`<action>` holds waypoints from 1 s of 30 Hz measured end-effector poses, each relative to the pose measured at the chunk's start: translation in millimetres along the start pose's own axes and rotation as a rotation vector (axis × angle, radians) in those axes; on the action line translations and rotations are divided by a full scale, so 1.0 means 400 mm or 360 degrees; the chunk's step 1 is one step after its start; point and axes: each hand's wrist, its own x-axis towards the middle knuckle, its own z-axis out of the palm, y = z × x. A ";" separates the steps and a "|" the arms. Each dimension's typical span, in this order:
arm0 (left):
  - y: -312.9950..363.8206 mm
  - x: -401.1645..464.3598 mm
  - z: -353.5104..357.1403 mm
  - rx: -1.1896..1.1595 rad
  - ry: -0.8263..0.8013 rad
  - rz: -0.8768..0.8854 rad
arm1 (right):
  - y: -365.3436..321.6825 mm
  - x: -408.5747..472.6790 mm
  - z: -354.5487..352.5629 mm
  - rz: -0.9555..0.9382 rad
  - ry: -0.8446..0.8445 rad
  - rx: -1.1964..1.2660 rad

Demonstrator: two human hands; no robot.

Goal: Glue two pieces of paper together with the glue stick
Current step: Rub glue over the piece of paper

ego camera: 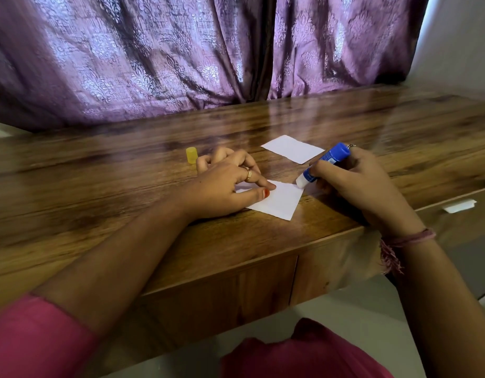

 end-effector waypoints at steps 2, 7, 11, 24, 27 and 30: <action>0.003 0.001 0.002 0.0029 0.0009 -0.0005 | -0.001 0.001 0.000 0.0009 -0.0018 -0.0028; -0.001 0.003 -0.001 0.0010 0.0008 -0.0004 | -0.005 0.000 -0.001 -0.0023 -0.0020 -0.0094; -0.001 0.004 0.000 0.0051 0.0019 -0.0009 | -0.008 -0.004 -0.005 -0.0043 -0.0074 -0.0074; -0.002 0.003 -0.002 0.0013 -0.0017 -0.0015 | -0.017 -0.011 -0.003 -0.0118 -0.0121 -0.0129; -0.001 0.003 -0.001 0.0018 -0.0021 -0.0017 | -0.017 -0.011 -0.005 -0.0112 -0.0113 -0.0119; 0.000 0.002 0.002 0.0036 0.0014 -0.0033 | -0.021 -0.015 -0.005 -0.0134 -0.0161 -0.0093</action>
